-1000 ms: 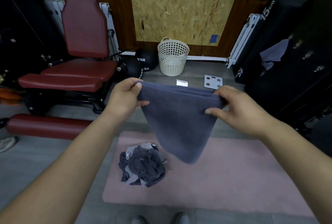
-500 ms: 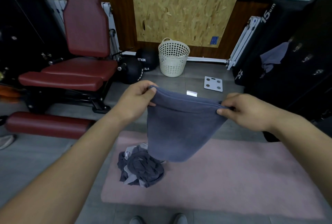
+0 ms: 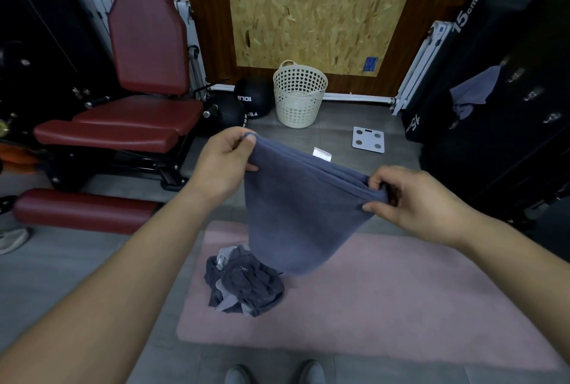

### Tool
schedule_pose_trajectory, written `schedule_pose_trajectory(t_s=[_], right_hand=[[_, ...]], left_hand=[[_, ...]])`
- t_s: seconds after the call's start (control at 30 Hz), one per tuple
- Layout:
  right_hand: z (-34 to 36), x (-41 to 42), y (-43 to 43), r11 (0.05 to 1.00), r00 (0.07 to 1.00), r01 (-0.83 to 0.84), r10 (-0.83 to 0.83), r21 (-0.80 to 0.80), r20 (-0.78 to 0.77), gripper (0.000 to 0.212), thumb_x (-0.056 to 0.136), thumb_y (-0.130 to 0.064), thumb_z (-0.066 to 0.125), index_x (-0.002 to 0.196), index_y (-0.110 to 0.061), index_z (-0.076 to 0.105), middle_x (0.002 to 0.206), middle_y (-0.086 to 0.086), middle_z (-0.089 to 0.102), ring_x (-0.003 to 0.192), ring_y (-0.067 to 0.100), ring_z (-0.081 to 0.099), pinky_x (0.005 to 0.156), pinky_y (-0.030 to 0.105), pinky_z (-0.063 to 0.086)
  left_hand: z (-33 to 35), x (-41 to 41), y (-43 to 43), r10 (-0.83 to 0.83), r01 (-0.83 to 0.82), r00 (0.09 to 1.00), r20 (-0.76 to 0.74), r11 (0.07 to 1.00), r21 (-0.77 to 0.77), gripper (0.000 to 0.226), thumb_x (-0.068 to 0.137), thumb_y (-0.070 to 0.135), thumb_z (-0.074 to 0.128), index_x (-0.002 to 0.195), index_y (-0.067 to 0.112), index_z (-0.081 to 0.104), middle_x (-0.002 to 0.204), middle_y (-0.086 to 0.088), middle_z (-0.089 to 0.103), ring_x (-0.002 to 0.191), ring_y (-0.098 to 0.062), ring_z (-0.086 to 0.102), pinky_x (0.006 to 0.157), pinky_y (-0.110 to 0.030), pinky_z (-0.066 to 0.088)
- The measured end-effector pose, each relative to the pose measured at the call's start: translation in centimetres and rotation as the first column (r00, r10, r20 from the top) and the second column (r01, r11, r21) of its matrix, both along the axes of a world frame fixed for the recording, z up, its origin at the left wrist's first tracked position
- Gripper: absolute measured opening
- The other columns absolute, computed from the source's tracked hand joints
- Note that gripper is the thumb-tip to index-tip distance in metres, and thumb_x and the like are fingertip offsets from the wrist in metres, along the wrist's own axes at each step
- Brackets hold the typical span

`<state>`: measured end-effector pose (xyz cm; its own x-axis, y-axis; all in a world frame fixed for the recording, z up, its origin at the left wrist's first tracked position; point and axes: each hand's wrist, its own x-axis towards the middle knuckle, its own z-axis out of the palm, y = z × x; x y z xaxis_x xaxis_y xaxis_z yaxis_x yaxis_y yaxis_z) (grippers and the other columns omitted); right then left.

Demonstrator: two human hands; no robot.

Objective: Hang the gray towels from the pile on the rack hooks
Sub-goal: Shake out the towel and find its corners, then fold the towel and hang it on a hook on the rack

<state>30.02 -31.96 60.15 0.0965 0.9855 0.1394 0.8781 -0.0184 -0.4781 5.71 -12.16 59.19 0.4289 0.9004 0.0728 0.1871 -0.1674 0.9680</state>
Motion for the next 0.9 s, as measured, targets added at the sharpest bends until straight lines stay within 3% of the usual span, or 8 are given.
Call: schedule_pose_trajectory(t_s=[0.2,0.33,0.47,0.6,0.7,0.77,0.9], right_hand=[[0.6,1.0,-0.1,0.997,0.978,-0.079,0.082,-0.021,0.190,0.018,0.093,-0.038,0.058,0.079,-0.027,0.055,0.080,-0.018,0.048,0.074,-0.001,0.051,0.064,0.030,0.047],[1.2,1.2,-0.3,1.000,1.000,0.015,-0.015,0.008,0.012,0.013,0.091,-0.031,0.067,0.079,-0.027,0.063,0.081,-0.013,0.057,0.078,0.011,0.059,0.068,0.028,0.049],[1.3,1.0,-0.5,0.994,0.960,0.112,-0.103,0.020,-0.259,0.009,0.089,-0.016,0.072,0.082,-0.020,0.069,0.086,-0.006,0.068,0.080,0.015,0.065,0.074,0.030,0.053],[1.2,0.5,-0.7,0.988,0.882,0.154,-0.124,0.030,-0.455,0.008,0.087,-0.005,0.072,0.085,-0.010,0.067,0.083,0.011,0.070,0.074,0.017,0.066,0.074,0.031,0.053],[0.7,0.5,-0.8,0.986,0.848,0.167,-0.132,0.023,-0.514,0.014,0.087,-0.007,0.072,0.083,-0.019,0.065,0.081,0.008,0.070,0.074,0.016,0.066,0.075,0.038,0.055],[0.6,0.2,-0.8,0.983,0.820,0.183,-0.140,0.022,-0.555,0.011,0.088,-0.018,0.070,0.083,-0.021,0.061,0.078,0.003,0.067,0.073,0.018,0.062,0.074,0.044,0.054],[0.6,-0.4,-0.9,0.971,0.823,0.237,-0.206,-0.009,-0.529,0.014,0.100,-0.032,0.055,0.089,-0.028,0.048,0.077,0.003,0.054,0.072,0.023,0.051,0.071,0.058,0.052]], left_hand=[[-0.2,-0.1,-0.1,-0.044,0.046,0.997,-0.069,0.998,0.037,0.022,0.104,0.011,0.045,0.102,0.006,0.067,0.094,-0.007,0.065,0.083,-0.015,0.063,0.076,-0.035,0.060],[-0.2,-0.5,0.1,-0.110,0.113,0.986,-0.125,0.993,0.021,0.021,0.104,0.011,0.044,0.104,0.006,0.064,0.094,-0.003,0.064,0.080,-0.017,0.063,0.083,-0.042,0.058],[0.3,-1.1,-0.4,-0.240,0.239,0.956,-0.169,0.971,-0.024,0.010,0.099,0.022,0.057,0.106,0.017,0.062,0.099,-0.007,0.063,0.085,-0.023,0.061,0.083,-0.036,0.054],[0.6,-1.5,-1.5,-0.251,0.316,0.887,-0.389,0.942,0.114,0.053,0.078,0.018,0.084,0.119,0.026,0.051,0.100,0.005,0.061,0.077,-0.013,0.064,0.076,-0.026,0.055],[0.3,-1.5,-1.4,-0.167,0.270,0.891,-0.423,0.943,0.196,0.038,0.082,0.011,0.079,0.109,0.023,0.056,0.097,0.006,0.063,0.080,-0.015,0.064,0.075,-0.031,0.054],[0.4,-1.4,-1.4,-0.144,0.281,0.873,-0.466,0.930,0.238,0.024,0.087,0.012,0.073,0.104,0.018,0.057,0.097,0.002,0.062,0.086,-0.018,0.059,0.076,-0.031,0.045],[0.9,-1.3,-2.0,-0.214,0.324,0.839,-0.500,0.935,0.145,0.014,0.097,0.019,0.061,0.106,0.017,0.050,0.097,-0.002,0.060,0.088,-0.016,0.055,0.075,-0.032,0.041]])
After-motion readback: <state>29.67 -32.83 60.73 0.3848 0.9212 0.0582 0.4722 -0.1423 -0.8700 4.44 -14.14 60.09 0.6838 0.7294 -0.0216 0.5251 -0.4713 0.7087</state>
